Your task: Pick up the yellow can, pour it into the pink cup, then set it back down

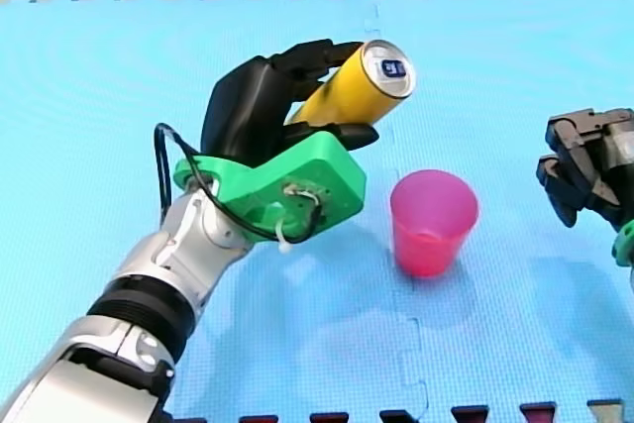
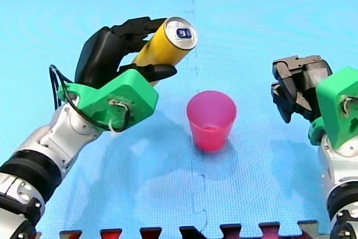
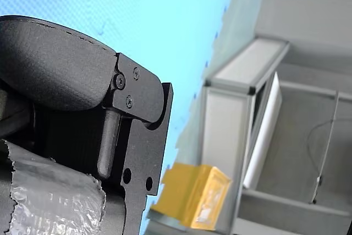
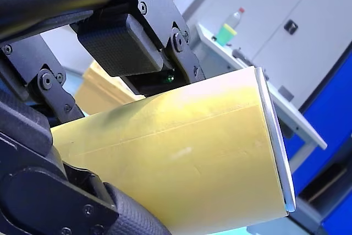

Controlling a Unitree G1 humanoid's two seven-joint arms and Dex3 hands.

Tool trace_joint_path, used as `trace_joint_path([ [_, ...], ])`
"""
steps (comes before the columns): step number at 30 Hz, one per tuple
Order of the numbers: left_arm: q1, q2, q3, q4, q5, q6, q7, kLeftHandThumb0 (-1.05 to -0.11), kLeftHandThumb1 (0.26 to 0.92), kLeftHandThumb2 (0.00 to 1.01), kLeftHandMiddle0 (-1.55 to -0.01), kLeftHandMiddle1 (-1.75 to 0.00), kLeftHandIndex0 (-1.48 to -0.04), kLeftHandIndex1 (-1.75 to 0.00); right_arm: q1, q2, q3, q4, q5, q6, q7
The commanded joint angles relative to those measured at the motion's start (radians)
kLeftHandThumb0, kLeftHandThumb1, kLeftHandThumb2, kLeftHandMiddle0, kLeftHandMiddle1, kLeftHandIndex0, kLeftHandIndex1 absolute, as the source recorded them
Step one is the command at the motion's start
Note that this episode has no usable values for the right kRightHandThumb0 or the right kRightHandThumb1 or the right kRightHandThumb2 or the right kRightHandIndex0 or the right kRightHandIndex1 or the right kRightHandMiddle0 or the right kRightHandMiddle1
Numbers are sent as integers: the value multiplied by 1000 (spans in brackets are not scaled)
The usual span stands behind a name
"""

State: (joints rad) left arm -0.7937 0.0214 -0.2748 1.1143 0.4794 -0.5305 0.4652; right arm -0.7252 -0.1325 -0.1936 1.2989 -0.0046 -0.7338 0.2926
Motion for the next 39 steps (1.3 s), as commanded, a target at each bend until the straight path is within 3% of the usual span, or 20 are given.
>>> trace_joint_path([
  [1,-19,6,-11,7,11,3,10,-406,797,0,-1319,-1,-1173,-2,-3,0,-4,-2,8,-6,5],
  [20,-68,27,-126,92,154,26,163,-388,807,2,-1402,-25,-1180,-1,-6,3,3,-3,-2,-12,-15],
  [39,-90,63,-228,100,260,29,303,-360,813,1,-1405,-12,-1192,-2,-7,9,-6,0,7,-20,-2],
])
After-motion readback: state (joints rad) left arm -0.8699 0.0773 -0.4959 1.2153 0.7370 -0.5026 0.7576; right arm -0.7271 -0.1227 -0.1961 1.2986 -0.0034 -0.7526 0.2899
